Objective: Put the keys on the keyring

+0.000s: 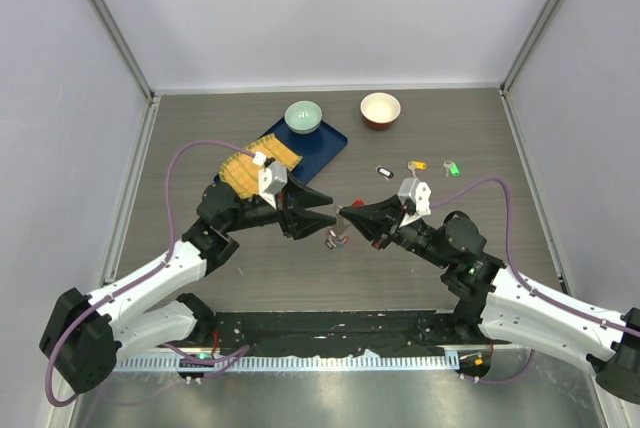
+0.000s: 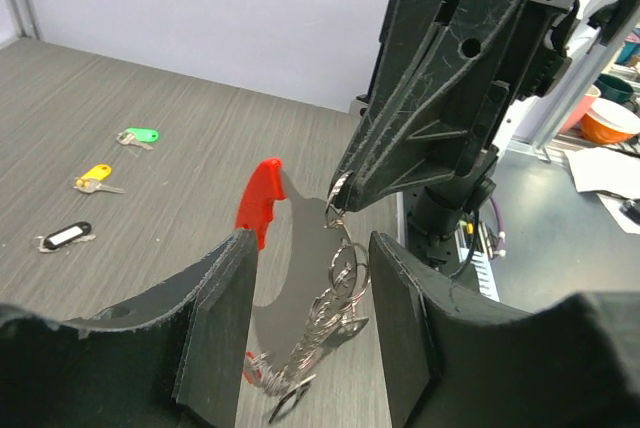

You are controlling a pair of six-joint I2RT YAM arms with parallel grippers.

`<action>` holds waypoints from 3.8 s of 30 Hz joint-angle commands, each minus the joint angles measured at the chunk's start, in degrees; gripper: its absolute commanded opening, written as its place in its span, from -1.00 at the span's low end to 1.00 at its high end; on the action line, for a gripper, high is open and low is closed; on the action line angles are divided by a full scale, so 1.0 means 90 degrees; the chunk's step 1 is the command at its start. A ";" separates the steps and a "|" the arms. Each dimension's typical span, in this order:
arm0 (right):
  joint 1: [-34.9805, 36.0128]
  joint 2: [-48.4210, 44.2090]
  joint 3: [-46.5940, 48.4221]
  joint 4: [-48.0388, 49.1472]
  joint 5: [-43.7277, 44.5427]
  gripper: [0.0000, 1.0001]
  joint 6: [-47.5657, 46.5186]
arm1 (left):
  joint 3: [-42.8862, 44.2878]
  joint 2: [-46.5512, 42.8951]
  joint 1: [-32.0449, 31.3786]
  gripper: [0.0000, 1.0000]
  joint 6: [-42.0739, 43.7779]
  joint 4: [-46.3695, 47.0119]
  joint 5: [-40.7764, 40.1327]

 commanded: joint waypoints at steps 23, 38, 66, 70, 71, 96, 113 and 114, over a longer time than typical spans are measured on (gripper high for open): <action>0.0018 0.0135 0.0485 0.0448 -0.0186 -0.99 0.0034 | -0.0057 0.0199 0.0054 -0.26 -0.0660 0.0999 0.0468; 0.0018 0.0145 0.0534 0.0379 -0.0206 -0.99 0.0073 | -0.0175 0.0160 0.0074 -0.81 -0.0630 0.0940 0.0331; -0.0011 0.1590 0.3522 -0.5216 -0.0187 0.03 -0.2230 | 0.2362 -0.0270 -0.0024 -1.00 0.2356 -0.5961 -0.1261; -0.0177 0.1814 0.3688 -0.5139 -0.0614 0.05 -0.2680 | 0.2930 -0.0280 -0.0014 -1.00 0.2992 -0.7124 -0.1368; -0.0206 0.1902 0.3708 -0.5100 -0.0771 0.04 -0.2777 | 0.3008 -0.0299 -0.0024 -1.00 0.3099 -0.7455 -0.1378; -0.0645 0.3123 0.3679 -0.3254 -0.3350 -0.16 -0.2525 | 0.3849 0.0004 -0.0024 -1.00 0.3667 -0.8396 -0.0851; -0.0695 0.3377 0.3649 -0.3263 -0.4083 -0.40 -0.2388 | 0.3800 0.0013 -0.0024 -1.00 0.3452 -0.8152 -0.0802; -0.0695 0.3377 0.3640 -0.3273 -0.4073 -0.41 -0.2397 | 0.3790 0.0023 -0.0024 -1.00 0.3452 -0.8142 -0.0792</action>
